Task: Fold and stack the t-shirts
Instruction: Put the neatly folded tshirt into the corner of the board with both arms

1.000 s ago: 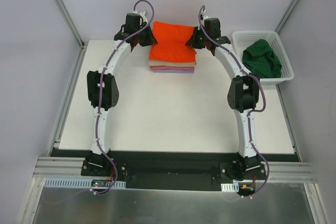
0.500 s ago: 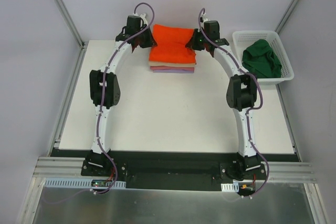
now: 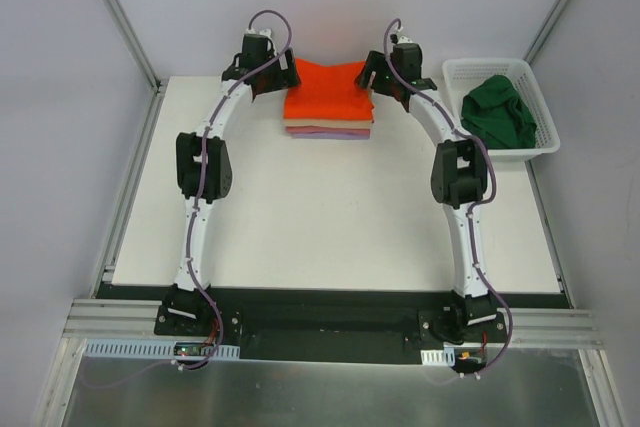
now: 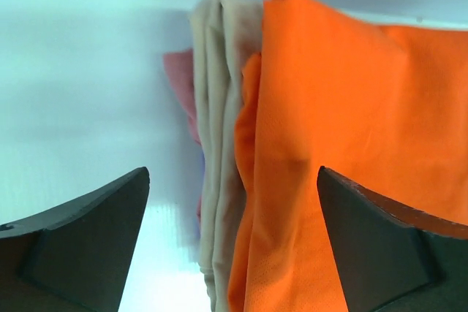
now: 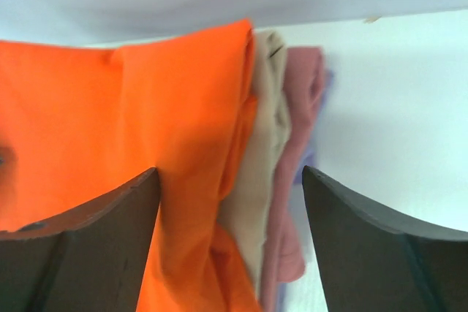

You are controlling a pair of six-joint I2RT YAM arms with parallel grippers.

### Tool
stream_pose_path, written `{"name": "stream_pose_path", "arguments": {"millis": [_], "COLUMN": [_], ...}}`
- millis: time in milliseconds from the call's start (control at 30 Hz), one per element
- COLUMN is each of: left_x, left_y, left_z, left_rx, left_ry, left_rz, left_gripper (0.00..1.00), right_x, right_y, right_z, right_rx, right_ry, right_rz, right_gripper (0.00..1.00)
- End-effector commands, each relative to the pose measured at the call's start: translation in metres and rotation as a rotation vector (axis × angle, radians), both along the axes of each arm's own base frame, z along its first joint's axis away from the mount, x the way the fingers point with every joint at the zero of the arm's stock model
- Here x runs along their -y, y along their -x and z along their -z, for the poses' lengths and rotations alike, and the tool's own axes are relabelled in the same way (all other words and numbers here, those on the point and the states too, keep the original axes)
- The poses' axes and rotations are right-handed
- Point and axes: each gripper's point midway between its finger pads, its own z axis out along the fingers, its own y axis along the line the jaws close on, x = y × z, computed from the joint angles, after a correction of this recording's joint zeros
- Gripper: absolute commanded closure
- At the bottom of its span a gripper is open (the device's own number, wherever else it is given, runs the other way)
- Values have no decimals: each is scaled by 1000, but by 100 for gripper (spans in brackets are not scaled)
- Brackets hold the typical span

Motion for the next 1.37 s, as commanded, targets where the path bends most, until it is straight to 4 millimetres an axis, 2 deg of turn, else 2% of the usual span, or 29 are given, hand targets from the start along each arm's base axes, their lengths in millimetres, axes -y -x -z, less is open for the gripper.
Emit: {"name": "stream_pose_path", "arguments": {"millis": [0, 33, 67, 133, 200, 267, 300, 367, 400, 433, 467, 533, 567, 600, 667, 733, 800, 867, 967, 1033, 1200, 1333], "left_x": [-30, -32, -33, -34, -35, -35, -33, -28, -25, -25, -26, -28, -29, -33, -36, -40, -45, -53, -65, -64, -69, -72], "left_y": [-19, -17, -15, -7, 10, 36, 51, 94, 114, 136, 153, 196, 212, 230, 265, 299, 331, 356, 381, 393, 396, 394], "left_z": [-82, -95, -108, -137, -170, -192, -200, -211, -193, -199, -193, -202, -190, -188, -164, -140, -115, -94, -62, -51, -38, -29], "left_rx": [190, 212, 232, 277, 319, 319, 310, 276, 215, 211, 188, 203, 180, 178, 142, 126, 114, 117, 110, 120, 143, 122], "left_ry": [-50, -50, -52, -50, -47, -25, -1, 57, 73, 92, 98, 105, 99, 100, 104, 114, 127, 126, 136, 172, 173, 149], "left_rz": [-109, -111, -108, -102, -83, -64, -47, -6, 11, 22, 25, 40, 39, 28, 14, 8, 1, -13, -68, -64, -87, -97], "left_gripper": [1, 1, 1, 1, 1, 1, 1, 1, 1, 1, 1, 1, 1, 1, 1, 1, 1, 1, 1, 1, 1, 1], "right_x": [34, 37, 40, 47, 52, 55, 55, 57, 60, 66, 71, 79, 83, 88, 100, 112, 125, 144, 157, 165, 184, 189], "right_y": [-27, -23, -19, -7, 13, 39, 58, 91, 109, 126, 143, 180, 200, 219, 257, 286, 310, 331, 360, 371, 382, 384], "right_z": [-71, -87, -97, -117, -138, -155, -151, -157, -157, -149, -153, -146, -138, -125, -122, -105, -87, -71, -49, -38, -31, -31], "right_rx": [179, 196, 205, 214, 220, 213, 179, 157, 149, 132, 137, 120, 105, 79, 103, 115, 130, 133, 171, 217, 314, 328], "right_ry": [-13, -22, -22, -13, 15, 27, 26, 8, 9, 22, 26, 35, 37, 39, 37, 65, 103, 138, 155, 168, 223, 226], "right_rz": [118, 119, 119, 133, 126, 97, 76, 55, 61, 72, 85, 85, 85, 87, 100, 116, 132, 204, 227, 245, 302, 331], "right_gripper": [13, 6, 4, 4, 4, 4, 4, 4, 4, 4, 4, 4, 4, 4, 4, 4, 4, 4, 4, 4, 4, 4]}}
